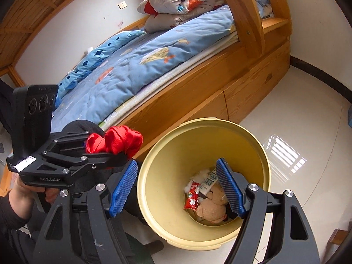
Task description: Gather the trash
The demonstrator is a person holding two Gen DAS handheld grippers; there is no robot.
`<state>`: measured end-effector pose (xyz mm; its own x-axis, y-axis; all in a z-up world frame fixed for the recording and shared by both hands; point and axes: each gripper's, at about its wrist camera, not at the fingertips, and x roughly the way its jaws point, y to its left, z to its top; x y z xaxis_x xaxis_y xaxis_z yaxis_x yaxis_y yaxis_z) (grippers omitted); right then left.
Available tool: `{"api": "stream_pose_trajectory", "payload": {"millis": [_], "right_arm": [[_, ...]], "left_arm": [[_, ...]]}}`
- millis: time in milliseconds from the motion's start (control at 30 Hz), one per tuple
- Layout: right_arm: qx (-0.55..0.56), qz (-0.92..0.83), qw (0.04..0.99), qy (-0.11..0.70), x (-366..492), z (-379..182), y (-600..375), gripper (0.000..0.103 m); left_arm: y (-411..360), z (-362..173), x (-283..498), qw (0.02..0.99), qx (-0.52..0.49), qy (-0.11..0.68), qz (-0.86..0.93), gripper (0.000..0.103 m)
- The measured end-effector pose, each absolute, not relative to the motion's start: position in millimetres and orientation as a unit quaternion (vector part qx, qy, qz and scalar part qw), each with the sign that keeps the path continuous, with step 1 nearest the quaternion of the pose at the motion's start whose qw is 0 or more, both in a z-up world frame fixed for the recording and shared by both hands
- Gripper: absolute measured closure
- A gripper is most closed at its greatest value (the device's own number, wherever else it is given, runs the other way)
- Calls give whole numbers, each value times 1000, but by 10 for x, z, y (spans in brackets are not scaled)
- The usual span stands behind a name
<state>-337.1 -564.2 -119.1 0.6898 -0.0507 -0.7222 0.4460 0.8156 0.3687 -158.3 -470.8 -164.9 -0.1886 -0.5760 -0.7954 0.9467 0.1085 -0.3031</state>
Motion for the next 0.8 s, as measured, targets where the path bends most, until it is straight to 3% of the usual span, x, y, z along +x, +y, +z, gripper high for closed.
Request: {"api": "stream_pose_trajectory", "payload": {"millis": [200,300,333,800], "right_arm": [[264,-149,879,369,-3438,-1205,-5680,31],[263,-157,877,370,-3479,-1220,-5720,30],[262,-161,875,373,-3496,-1233,-5734,31],[261,-148,871,390,-3460,-1334,-5683,31]], "left_arm": [[-4925,-1696,-1652,585,221,450,-637,57],[-5035,-1727,-1700,590,232,447,-631,21],[-5044,-1725,-1705,597,232,442,-628,18],[-5046,-1806,-1750,595,255,444,-619,17]]}}
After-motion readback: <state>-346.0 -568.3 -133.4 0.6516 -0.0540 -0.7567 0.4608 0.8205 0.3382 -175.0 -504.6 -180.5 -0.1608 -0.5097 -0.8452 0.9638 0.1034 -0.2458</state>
